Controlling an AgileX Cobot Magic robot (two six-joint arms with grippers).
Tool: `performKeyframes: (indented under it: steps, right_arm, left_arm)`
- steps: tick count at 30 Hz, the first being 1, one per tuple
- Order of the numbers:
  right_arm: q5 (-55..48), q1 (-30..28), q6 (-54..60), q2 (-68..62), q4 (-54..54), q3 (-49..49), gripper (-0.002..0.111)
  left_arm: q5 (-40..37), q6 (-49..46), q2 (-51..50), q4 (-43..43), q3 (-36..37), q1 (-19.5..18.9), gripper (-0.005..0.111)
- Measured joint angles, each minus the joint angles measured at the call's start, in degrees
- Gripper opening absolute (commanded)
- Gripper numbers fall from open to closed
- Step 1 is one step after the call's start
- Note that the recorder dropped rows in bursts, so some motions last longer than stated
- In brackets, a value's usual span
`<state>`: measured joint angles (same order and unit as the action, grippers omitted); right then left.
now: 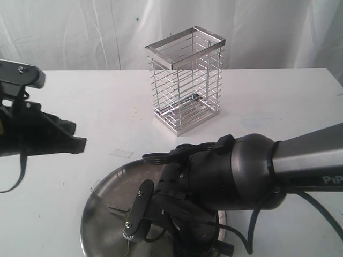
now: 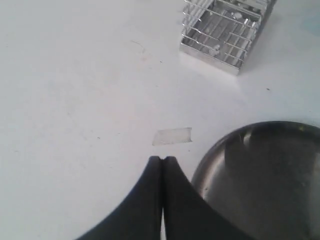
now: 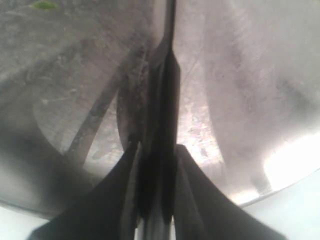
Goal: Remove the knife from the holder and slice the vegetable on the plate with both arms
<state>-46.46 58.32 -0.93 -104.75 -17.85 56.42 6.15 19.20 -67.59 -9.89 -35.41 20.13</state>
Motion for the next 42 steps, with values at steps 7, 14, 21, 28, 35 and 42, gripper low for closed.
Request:
performKeyframes:
  steps: [7,14,21,28,35,42]
  right_arm:
    - [0.0,0.0,0.33,0.0,0.05,0.0,0.0]
    - [0.2,0.0,0.36,0.0,0.05,0.0,0.0]
    - [0.23,0.0,0.46,0.0,0.05,0.0,0.0]
    - [0.26,0.0,0.46,0.0,0.05,0.0,0.0]
    - [0.35,0.0,0.46,0.0,0.05,0.0,0.0]
    - [0.35,0.0,0.46,0.0,0.05,0.0,0.0]
  left_arm:
    - [-28.21,-15.58,8.41,1.39,-0.26,1.37,0.0]
    - [-58.67,-50.02,14.92,32.53,-10.72,5.9,0.0]
    - [-45.32,-54.35,19.18,46.49,-17.57,4.43,0.0]
    - [-38.48,-53.5,9.87,52.66,-11.88,-9.84,0.0]
    - [-50.17,-79.95,-6.31,79.33,-7.7,-20.86,0.0]
    - [-50.49,-82.9,-17.82,78.99,-7.65,-21.98,0.0]
